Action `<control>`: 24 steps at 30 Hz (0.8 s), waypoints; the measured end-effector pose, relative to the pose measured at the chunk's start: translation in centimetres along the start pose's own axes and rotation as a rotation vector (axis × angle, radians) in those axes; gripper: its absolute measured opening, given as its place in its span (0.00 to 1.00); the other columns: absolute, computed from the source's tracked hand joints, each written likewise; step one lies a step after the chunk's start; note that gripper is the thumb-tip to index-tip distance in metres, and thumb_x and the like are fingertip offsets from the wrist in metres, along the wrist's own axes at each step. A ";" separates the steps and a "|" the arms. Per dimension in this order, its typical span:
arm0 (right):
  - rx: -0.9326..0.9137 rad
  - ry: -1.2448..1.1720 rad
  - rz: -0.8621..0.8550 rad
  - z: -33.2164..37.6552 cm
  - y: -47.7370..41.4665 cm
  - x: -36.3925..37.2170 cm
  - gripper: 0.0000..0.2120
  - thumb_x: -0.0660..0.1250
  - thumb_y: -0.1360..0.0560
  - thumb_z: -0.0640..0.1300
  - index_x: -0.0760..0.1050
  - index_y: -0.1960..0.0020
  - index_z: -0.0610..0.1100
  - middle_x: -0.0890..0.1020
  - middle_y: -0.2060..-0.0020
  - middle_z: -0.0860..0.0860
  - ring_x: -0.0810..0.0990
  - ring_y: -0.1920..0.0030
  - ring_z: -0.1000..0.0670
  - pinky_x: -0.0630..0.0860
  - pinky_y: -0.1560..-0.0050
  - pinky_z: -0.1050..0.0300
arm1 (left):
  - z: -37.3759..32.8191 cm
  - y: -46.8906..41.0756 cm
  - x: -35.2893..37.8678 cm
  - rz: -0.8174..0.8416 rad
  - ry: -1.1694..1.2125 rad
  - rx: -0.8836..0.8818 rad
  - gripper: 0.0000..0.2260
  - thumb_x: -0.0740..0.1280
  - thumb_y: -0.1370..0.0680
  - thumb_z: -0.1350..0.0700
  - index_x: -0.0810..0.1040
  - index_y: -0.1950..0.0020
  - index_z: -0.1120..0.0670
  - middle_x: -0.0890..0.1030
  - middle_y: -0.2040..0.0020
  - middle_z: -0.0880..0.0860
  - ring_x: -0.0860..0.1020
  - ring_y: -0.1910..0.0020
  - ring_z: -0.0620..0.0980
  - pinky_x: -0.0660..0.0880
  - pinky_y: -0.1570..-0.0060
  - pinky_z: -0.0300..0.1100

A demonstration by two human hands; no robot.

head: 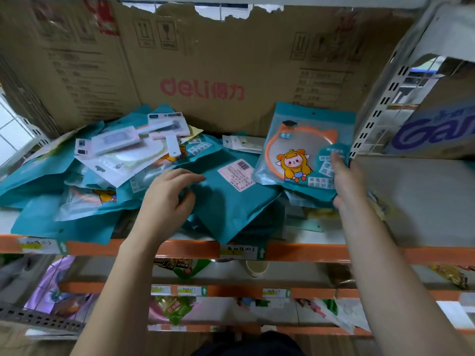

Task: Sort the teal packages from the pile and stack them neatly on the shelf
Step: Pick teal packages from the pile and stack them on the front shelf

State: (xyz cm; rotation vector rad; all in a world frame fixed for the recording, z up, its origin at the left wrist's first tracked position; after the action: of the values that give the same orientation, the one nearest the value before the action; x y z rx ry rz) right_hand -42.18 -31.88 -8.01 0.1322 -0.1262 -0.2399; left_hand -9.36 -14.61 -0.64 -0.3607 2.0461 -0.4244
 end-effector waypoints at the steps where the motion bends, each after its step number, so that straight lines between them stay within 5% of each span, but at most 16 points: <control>1: 0.005 -0.011 -0.006 -0.3 0.0 -0.3 0.07 0.66 0.22 0.50 0.76 0.50 0.47 0.85 0.52 0.47 0.86 0.57 0.49 0.82 0.59 0.51 | 0.0 0.5 0.7 0.050 0.012 -0.001 0.20 0.65 0.29 0.68 0.81 0.39 0.55 0.80 0.41 0.51 0.74 0.39 0.52 0.72 0.40 0.49; 4: 0.009 -0.035 -0.006 -0.8 0.2 -0.4 0.07 0.66 0.21 0.50 0.76 0.50 0.47 0.85 0.55 0.49 0.86 0.57 0.50 0.82 0.62 0.52 | 0.1 1.5 2.7 0.175 -0.048 -0.004 0.31 0.69 0.33 0.71 0.76 0.32 0.49 0.74 0.31 0.46 0.66 0.29 0.50 0.63 0.34 0.52; 7: 0.004 -0.075 -0.002 -0.9 0.5 -0.3 0.06 0.66 0.21 0.50 0.76 0.50 0.48 0.85 0.57 0.51 0.86 0.60 0.51 0.81 0.68 0.57 | 0.1 1.4 3.1 0.154 -0.083 -0.005 0.30 0.72 0.31 0.68 0.76 0.33 0.46 0.72 0.30 0.44 0.64 0.27 0.49 0.61 0.36 0.51; 15: -0.020 -0.094 0.009 -0.6 0.9 -0.4 0.05 0.65 0.21 0.48 0.76 0.49 0.47 0.85 0.54 0.50 0.86 0.56 0.52 0.82 0.62 0.56 | -1.7 -0.7 1.1 -0.005 -0.023 0.086 0.13 0.72 0.26 0.60 0.84 0.43 0.47 0.80 0.39 0.45 0.75 0.36 0.51 0.61 0.41 0.47; 20: -0.014 -0.091 0.017 -0.6 0.8 -0.6 0.07 0.65 0.21 0.50 0.76 0.46 0.47 0.85 0.52 0.50 0.86 0.55 0.52 0.83 0.58 0.52 | -3.1 -2.2 0.0 -0.050 0.081 0.146 0.12 0.62 0.22 0.49 0.85 0.48 0.50 0.82 0.44 0.44 0.78 0.40 0.46 0.67 0.38 0.56; 24: 0.009 -0.088 0.025 -0.8 1.1 -0.7 0.09 0.65 0.22 0.53 0.76 0.46 0.49 0.85 0.53 0.53 0.85 0.57 0.54 0.81 0.64 0.56 | -3.9 -3.7 -2.5 -0.219 0.112 0.185 0.10 0.63 0.20 0.56 0.83 0.53 0.56 0.84 0.53 0.48 0.81 0.51 0.51 0.74 0.50 0.58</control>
State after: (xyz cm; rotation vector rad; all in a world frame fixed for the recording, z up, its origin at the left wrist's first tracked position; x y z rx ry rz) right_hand -42.50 -30.58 -8.76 0.1292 -0.2167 -0.2198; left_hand -11.30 -16.28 4.75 -0.4579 2.0629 -0.7778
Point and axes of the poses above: each hand's wrist, its own y-axis away from the middle knuckle, its own x-axis out of the palm, z = x × y, the point moved 10 cm from there along -y, towards the middle knuckle
